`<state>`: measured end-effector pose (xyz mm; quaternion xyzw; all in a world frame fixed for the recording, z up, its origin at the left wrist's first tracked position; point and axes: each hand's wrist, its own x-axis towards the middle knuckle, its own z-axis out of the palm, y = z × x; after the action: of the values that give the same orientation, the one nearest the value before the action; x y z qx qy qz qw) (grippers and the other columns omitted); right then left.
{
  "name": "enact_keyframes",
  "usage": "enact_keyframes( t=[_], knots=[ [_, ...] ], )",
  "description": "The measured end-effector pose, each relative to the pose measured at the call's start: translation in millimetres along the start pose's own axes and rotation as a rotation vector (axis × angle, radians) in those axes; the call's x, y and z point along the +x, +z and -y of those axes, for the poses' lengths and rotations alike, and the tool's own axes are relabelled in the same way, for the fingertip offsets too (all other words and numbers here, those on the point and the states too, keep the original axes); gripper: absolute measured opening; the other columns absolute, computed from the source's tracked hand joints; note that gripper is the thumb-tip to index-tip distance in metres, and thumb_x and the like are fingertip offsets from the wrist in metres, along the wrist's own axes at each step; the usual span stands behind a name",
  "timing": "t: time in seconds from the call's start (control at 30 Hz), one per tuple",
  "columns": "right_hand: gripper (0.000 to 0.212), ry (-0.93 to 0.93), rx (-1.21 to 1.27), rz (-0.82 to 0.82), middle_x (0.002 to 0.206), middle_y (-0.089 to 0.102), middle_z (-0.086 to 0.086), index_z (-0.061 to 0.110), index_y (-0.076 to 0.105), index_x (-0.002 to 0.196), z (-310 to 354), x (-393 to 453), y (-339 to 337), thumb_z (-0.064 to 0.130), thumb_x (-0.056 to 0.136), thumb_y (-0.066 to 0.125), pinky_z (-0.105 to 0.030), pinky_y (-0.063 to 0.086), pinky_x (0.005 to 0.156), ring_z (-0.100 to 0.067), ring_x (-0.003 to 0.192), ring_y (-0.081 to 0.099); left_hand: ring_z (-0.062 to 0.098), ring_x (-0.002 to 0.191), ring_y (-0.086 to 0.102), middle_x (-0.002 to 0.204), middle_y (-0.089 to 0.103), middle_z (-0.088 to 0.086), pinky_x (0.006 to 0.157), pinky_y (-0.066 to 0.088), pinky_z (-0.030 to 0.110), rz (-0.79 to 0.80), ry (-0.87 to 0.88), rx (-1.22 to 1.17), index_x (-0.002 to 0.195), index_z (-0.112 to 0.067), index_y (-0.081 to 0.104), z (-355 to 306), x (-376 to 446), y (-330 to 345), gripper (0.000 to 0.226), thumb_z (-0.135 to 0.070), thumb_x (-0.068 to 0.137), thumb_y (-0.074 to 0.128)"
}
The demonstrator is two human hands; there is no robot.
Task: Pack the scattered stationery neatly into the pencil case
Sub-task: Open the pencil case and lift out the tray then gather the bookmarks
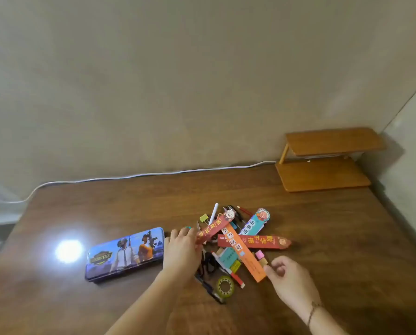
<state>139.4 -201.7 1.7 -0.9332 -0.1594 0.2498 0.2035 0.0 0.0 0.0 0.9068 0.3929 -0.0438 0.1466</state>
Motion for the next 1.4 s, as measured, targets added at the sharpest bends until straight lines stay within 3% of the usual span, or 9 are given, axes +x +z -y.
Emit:
enact_keyframes(
  t=[0.23, 0.5, 0.7, 0.83, 0.9, 1.03, 1.17, 1.27, 1.4],
  knots=[
    [0.024, 0.017, -0.075, 0.085, 0.077, 0.060, 0.018, 0.033, 0.059, 0.097, 0.2, 0.5, 9.0, 0.054, 0.088, 0.053, -0.016, 0.043, 0.048, 0.000, 0.067, 0.058, 0.025, 0.127, 0.039, 0.137, 0.052, -0.003, 0.105, 0.033, 0.040, -0.015, -0.054, 0.014, 0.141, -0.024, 0.040, 4.4, 12.5, 16.4, 0.048, -0.038, 0.096, 0.050],
    [0.019, -0.016, 0.071, 0.213, 0.089, 0.065, 0.013, 0.027, 0.062, 0.092, -3.9, 7.5, 15.6, 0.046, 0.088, 0.058, -0.012, 0.043, 0.054, -0.001, 0.074, 0.058, 0.024, 0.124, 0.041, 0.135, 0.055, -0.005, 0.102, 0.033, 0.041, -0.028, -0.062, -0.003, 0.140, -0.027, 0.041, 4.6, 21.1, 18.6, 0.049, -0.039, 0.095, 0.054],
    [0.016, -0.110, -0.110, -0.042, 0.069, 0.060, 0.019, 0.037, 0.054, 0.095, 16.8, 0.4, 2.9, 0.051, 0.091, 0.048, -0.012, 0.043, 0.042, 0.001, 0.055, 0.059, 0.021, 0.124, 0.039, 0.137, 0.050, -0.006, 0.103, 0.035, 0.038, -0.064, 0.012, -0.139, 0.136, -0.028, 0.048, 22.1, 20.8, 15.2, 0.045, -0.043, 0.094, 0.053],
    [0.013, -0.456, -0.097, 0.060, 0.069, 0.053, 0.019, 0.038, 0.056, 0.101, 66.8, -7.1, 19.3, 0.046, 0.092, 0.051, -0.014, 0.044, 0.050, 0.000, 0.064, 0.055, 0.021, 0.129, 0.040, 0.134, 0.051, -0.010, 0.103, 0.036, 0.041, -0.091, 0.116, -0.159, 0.131, -0.030, 0.053, 70.1, 7.7, 1.7, 0.054, -0.052, 0.082, 0.061],
    [0.023, -0.545, -0.086, 0.187, 0.092, 0.056, 0.020, 0.039, 0.054, 0.113, 96.4, -10.9, 39.9, 0.044, 0.091, 0.053, -0.016, 0.047, 0.066, -0.001, 0.086, 0.056, 0.021, 0.132, 0.036, 0.142, 0.045, -0.010, 0.106, 0.033, 0.044, -0.063, 0.098, -0.088, 0.135, -0.034, 0.048, 105.4, -2.2, -5.8, 0.076, -0.068, 0.068, 0.057],
    [0.047, -0.535, 0.044, 0.352, 0.128, 0.049, 0.016, 0.030, 0.048, 0.134, 140.6, -17.0, 87.6, 0.032, 0.088, 0.060, -0.020, 0.043, 0.094, -0.004, 0.113, 0.050, 0.028, 0.138, 0.029, 0.153, 0.029, -0.003, 0.109, 0.025, 0.050, 0.060, -0.020, 0.101, 0.145, -0.041, 0.017, 172.1, -13.9, -21.3, 0.114, -0.072, 0.048, 0.067],
    [0.057, -0.441, 0.076, 0.387, 0.133, 0.048, 0.008, 0.023, 0.045, 0.139, 167.5, -19.3, 127.9, 0.014, 0.086, 0.064, -0.026, 0.043, 0.101, -0.011, 0.119, 0.049, 0.027, 0.131, 0.037, 0.143, 0.039, -0.004, 0.103, 0.033, 0.045, 0.095, -0.007, 0.134, 0.147, -0.032, 0.026, 206.2, -12.2, -28.8, 0.112, -0.064, 0.052, 0.078],
    [0.053, -0.353, 0.047, 0.308, 0.130, 0.052, 0.006, 0.022, 0.050, 0.135, 181.9, -21.3, 142.7, 0.015, 0.085, 0.067, -0.028, 0.042, 0.100, -0.014, 0.123, 0.048, 0.023, 0.128, 0.041, 0.140, 0.042, -0.008, 0.100, 0.038, 0.040, 0.067, 0.085, 0.177, 0.145, -0.033, 0.032, 215.5, -6.8, -33.9, 0.106, -0.072, 0.053, 0.067],
    [0.028, -0.299, 0.046, 0.248, 0.098, 0.054, 0.010, 0.022, 0.062, 0.108, 195.3, -22.2, 146.3, 0.022, 0.081, 0.072, -0.023, 0.045, 0.082, -0.010, 0.099, 0.054, 0.017, 0.124, 0.045, 0.136, 0.051, -0.013, 0.101, 0.039, 0.035, 0.105, 0.139, 0.030, 0.144, -0.034, 0.033, 228.4, 0.0, -52.7, 0.099, -0.073, 0.058, 0.061]
  ],
)
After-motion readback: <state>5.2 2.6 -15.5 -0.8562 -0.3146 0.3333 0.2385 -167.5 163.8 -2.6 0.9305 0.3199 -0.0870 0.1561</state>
